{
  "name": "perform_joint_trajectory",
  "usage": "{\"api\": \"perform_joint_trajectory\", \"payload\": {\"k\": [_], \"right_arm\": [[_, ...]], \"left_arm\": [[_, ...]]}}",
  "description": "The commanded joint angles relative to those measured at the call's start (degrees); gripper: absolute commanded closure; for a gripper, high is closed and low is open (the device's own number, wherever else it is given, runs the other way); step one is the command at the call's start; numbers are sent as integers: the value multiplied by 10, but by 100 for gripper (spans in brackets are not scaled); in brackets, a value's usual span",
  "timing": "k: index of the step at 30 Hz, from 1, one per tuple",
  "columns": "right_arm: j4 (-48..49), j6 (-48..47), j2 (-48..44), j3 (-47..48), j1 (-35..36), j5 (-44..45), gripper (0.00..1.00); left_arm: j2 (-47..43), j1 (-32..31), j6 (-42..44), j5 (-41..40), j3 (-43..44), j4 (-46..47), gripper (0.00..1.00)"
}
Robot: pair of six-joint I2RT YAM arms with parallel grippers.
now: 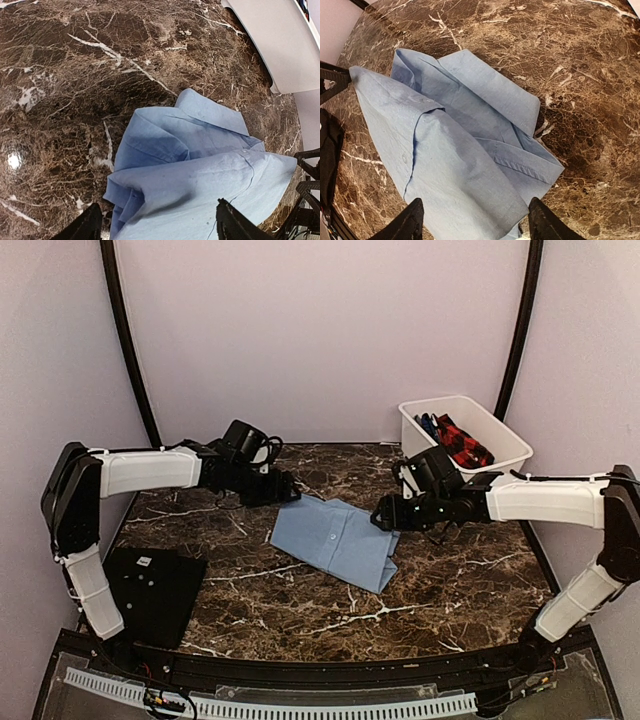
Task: Fold and stack the long sleeve shirts
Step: Pick up the crumpled shirt from the center of the board.
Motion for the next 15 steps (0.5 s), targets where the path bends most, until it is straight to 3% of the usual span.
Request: {"api": "perform_joint_trajectory", "payload": {"k": [1, 4, 9, 13, 15], "right_arm": [[42, 16, 6, -2, 3, 0, 37], [40, 16, 11, 4, 3, -17, 51], [36, 16, 4, 6, 3, -36, 77], [28, 14, -4, 10, 5, -59, 96], [22, 12, -11, 12, 8, -64, 100]], "left_arm": [[21, 2, 6, 11, 46, 6, 29], [38, 2, 7, 23, 62, 5, 42], [33, 2, 8, 46, 69, -3, 76], [5, 2, 7, 74, 45, -13, 91], [-17, 1, 6, 83, 25, -16, 95]]}}
